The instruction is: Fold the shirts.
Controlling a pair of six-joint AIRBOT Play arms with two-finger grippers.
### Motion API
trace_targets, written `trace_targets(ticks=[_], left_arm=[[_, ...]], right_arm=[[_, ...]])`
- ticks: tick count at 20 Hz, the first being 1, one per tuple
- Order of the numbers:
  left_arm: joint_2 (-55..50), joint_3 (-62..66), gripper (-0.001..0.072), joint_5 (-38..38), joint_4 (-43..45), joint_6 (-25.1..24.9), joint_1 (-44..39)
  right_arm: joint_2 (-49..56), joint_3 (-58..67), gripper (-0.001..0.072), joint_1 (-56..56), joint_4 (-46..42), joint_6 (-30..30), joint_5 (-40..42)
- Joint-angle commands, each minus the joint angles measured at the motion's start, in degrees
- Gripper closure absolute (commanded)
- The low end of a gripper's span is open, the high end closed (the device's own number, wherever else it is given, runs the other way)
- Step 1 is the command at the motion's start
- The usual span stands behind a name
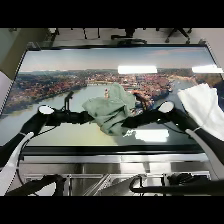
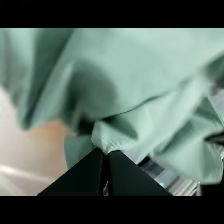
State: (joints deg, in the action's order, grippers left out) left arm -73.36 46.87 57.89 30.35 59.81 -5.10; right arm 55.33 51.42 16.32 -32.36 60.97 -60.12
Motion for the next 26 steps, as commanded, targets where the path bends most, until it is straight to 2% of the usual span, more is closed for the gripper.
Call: trace_targets(ticks=[1,4,6,9,11,14,18,21,25,26], left_arm=[[12.48,8.02,0.0701,3.82,-1.92,3.02,3.37],[23.98,18.34,0.0701,2.64,-1.84,5.46,3.93],[29.64,25.66,0.0701,0.72,-1.51,7.34,3.96],[36.2,34.99,0.0701,-4.98,-1.05,7.58,3.96],[39.41,40.37,0.0702,-8.87,4.63,7.87,3.96],[40.15,47.93,0.0701,-10.19,13.99,11.8,3.96],[30.93,56.43,0.0701,-3.52,15.28,12.24,3.96],[19.21,58.47,0.0701,1.03,15.08,12.24,3.93],[2.49,53.72,0.0701,-0.44,15.02,11.78,2.64],[-1.99,52.28,0.0701,-1.9,15.1,10.16,1.9]], right_arm=[[-6.08,8.48,0.0687,-11.78,0.02,-1.92,-8.68],[-11.43,20.76,0.0687,-20.33,0.74,-2.12,-12.37],[-14.45,29.31,0.0687,-22.67,0.61,-4.52,-11.76],[-17.73,42.71,0.0688,-24.98,-2.16,-7.48,-7.96],[-19.15,50.05,0.0688,-25.9,-6.51,-7.48,-3.78],[-19.61,57.81,0.0688,-26.23,-11.43,-9.22,1.33],[-15.89,59.28,0.0688,-26.23,-10.93,-12.17,2.03],[-6.14,59.19,0.0689,-26.18,-7.52,-12.11,-4.37],[11.98,59.19,0.0689,-26.1,-4.0,-10.25,-11.15],[16.72,59.19,0.0688,-26.12,-4.09,-9.75,-11.87]])
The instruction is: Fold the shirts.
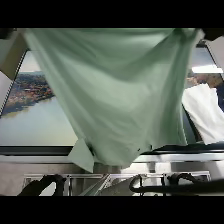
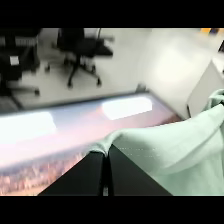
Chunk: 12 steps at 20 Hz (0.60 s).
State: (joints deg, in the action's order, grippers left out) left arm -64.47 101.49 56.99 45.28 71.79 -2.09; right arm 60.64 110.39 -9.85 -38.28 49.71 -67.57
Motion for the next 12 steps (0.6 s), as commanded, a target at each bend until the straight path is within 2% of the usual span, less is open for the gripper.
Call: trace_targets(ticks=[1,4,6,9,10,11,12], left_arm=[[-14.99,-3.19,0.0701,-2.84,0.2,-3.67,-2.03],[-26.73,-1.75,0.0701,-10.43,0.09,-4.92,-3.89],[-33.27,2.51,0.07,-11.69,0.07,-4.87,-4.35],[-39.69,8.61,0.0691,-4.72,-0.22,-2.29,-4.13],[-40.92,10.6,0.0643,-0.17,-0.24,-1.18,-3.45],[-41.4,12.11,0.0327,4.81,-0.24,-0.52,-2.62],[-41.33,13.0,0.0154,9.51,-0.22,0.68,-1.84]], right_arm=[[15.63,0.22,0.0688,0.04,1.6,1.79,-4.59],[25.77,0.22,0.0688,0.04,-2.93,4.59,-2.03],[29.51,0.22,0.0688,0.04,-6.6,6.91,0.87],[32.81,0.22,0.0688,0.04,-12.48,9.33,1.77],[33.42,0.22,0.0688,0.04,-15.76,10.71,1.73],[33.79,0.22,0.0688,0.0,-18.69,11.96,1.51],[33.88,0.22,0.0688,-0.07,-20.85,12.31,1.25]])
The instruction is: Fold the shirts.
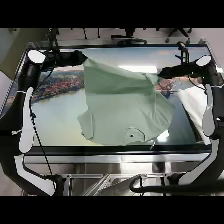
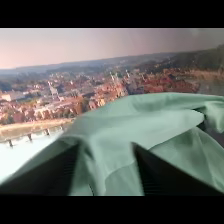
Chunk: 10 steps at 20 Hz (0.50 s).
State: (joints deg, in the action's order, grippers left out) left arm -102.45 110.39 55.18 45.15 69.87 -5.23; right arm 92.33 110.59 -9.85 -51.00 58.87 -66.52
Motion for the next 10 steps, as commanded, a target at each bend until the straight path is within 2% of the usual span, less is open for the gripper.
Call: trace_targets(ticks=[1,4,6,8,10], left_arm=[[-3.13,4.87,0.016,15.85,-0.07,5.05,2.27],[-0.22,1.95,0.0161,27.36,0.44,10.4,4.72],[3.76,-6.01,0.0161,32.61,1.55,11.91,4.92],[9.62,-17.9,0.0161,32.54,6.34,12.31,4.0],[16.39,-31.71,0.0161,29.24,8.35,12.11,2.34]], right_arm=[[2.19,0.02,0.0688,-0.07,-9.51,3.19,0.07],[2.19,0.02,0.0688,-0.07,-9.9,3.32,-0.87],[2.21,0.02,0.0689,-0.09,-9.94,3.34,-1.51],[2.21,0.02,0.0689,-0.09,-10.54,3.37,-2.1],[2.21,0.02,0.0688,-0.07,-10.54,3.37,-2.84]])
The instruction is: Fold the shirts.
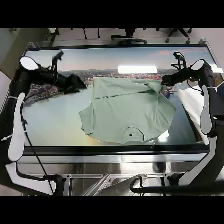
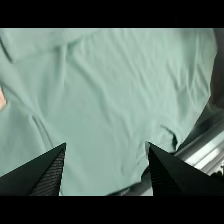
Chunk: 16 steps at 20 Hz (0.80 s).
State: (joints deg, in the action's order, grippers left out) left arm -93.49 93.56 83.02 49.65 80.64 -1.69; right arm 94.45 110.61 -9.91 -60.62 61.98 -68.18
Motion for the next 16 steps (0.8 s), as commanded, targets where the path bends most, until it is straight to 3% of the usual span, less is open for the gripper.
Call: trace_targets(ticks=[1,5,7,9,12,14,16], left_arm=[[10.71,-21.55,0.0161,-0.28,4.87,1.33,-2.1],[22.97,-46.88,0.0161,-8.52,4.04,3.13,-4.98],[27.36,-56.94,0.0161,-17.35,1.79,3.56,-7.76],[30.1,-64.52,0.0162,-31.15,-2.1,3.52,-11.15],[29.35,-68.91,0.0167,-47.15,-7.89,3.41,-15.26],[26.14,-68.63,0.03,-51.95,-7.82,3.43,-17.16],[22.45,-66.05,0.03,-54.31,-7.65,3.21,-18.1]], right_arm=[[0.09,0.0,0.0688,0.0,-0.92,0.28,-1.36],[0.09,0.0,0.0688,0.0,-0.9,0.44,-1.73],[0.09,0.0,0.0688,0.0,-0.85,0.44,-1.7],[0.09,0.0,0.0688,0.0,-0.66,0.44,-1.66],[0.09,0.0,0.0688,0.02,-0.63,0.46,-1.77],[0.09,0.0,0.0688,0.02,-0.22,0.44,-1.77],[0.09,0.0,0.0688,0.02,0.66,0.44,-1.73]])
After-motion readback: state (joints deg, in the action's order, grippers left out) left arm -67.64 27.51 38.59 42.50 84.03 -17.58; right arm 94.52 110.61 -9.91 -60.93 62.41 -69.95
